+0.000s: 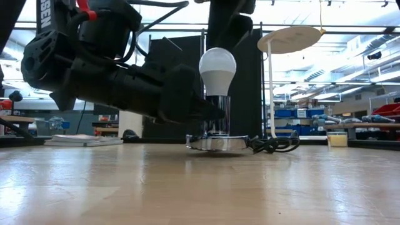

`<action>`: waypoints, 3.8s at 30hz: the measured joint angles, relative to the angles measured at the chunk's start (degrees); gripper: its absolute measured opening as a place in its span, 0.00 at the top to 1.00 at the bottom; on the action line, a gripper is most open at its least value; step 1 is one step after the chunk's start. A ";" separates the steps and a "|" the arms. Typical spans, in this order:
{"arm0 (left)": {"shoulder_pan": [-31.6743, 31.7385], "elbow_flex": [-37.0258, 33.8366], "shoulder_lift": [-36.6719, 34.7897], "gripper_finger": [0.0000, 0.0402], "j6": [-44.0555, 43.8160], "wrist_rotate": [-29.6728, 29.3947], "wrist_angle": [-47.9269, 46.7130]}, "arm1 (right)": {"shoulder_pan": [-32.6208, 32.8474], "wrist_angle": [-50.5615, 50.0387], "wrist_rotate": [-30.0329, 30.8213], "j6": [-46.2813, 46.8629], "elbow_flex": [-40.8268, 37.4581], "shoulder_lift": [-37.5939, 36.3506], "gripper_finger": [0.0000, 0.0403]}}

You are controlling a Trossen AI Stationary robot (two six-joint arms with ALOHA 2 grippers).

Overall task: Screw lightbulb
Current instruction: Remove the lightbulb from the silver lamp

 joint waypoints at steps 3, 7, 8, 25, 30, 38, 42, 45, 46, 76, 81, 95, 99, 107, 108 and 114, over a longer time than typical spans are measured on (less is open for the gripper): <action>0.18 0.01 0.00 0.53 -0.57 -0.25 0.04 | 0.54 0.24 3.28 5.17 -0.02 1.40 0.12; 0.18 0.11 0.00 0.53 -1.25 -0.55 0.07 | 0.72 -0.54 6.39 13.01 -0.06 3.10 0.13; 0.15 0.11 0.00 0.53 -1.72 -0.68 0.05 | 0.72 -0.86 6.43 14.80 -0.07 3.37 0.13; 0.24 0.09 -0.02 0.53 -3.59 -1.88 0.02 | 1.29 -2.62 9.41 39.15 -0.07 5.30 0.14; 0.24 0.09 -0.07 0.53 -3.79 -3.72 0.08 | 1.31 -2.54 9.46 42.45 -0.13 5.77 0.14; 0.05 0.09 -0.07 0.53 -3.62 -3.73 0.07 | 0.97 -2.66 10.26 43.67 -0.13 5.95 0.14; -0.09 0.09 -0.07 0.53 -3.52 -3.83 0.07 | 0.79 -2.56 10.26 43.69 -0.13 5.95 0.16; -0.09 0.09 -0.07 0.53 -3.46 -3.80 0.09 | 0.81 -2.53 10.30 43.71 -0.13 5.95 0.21; -0.09 0.09 -0.07 0.53 -3.43 -3.78 0.09 | 0.81 -2.55 10.30 43.71 -0.13 5.95 0.23; -0.17 -1.29 -0.11 0.53 4.43 9.03 0.20 | 0.31 -1.96 -4.12 -20.81 -0.13 5.95 0.32; -0.17 -1.29 -0.11 0.53 5.51 10.14 0.15 | 0.31 -1.85 -5.34 -43.54 -0.13 5.95 0.31; -0.15 -1.31 -0.13 0.53 5.78 11.17 0.13 | 0.31 -2.11 -5.09 -68.87 -0.13 5.93 0.29; -0.17 -1.31 -0.13 0.53 5.55 11.55 0.10 | 0.24 -2.14 -6.07 -58.46 -0.13 5.93 0.20; -0.26 -1.31 -0.13 0.53 5.28 11.84 0.07 | 0.28 -2.25 -6.81 -39.80 -0.13 5.93 0.04; -0.26 -1.31 -0.13 0.53 5.23 11.79 0.05 | 0.35 -2.33 -6.83 -37.23 -0.13 5.93 0.05; -0.26 -1.31 -0.13 0.53 3.83 11.17 -0.07 | 0.48 -2.76 -6.91 -13.34 -0.13 5.74 0.06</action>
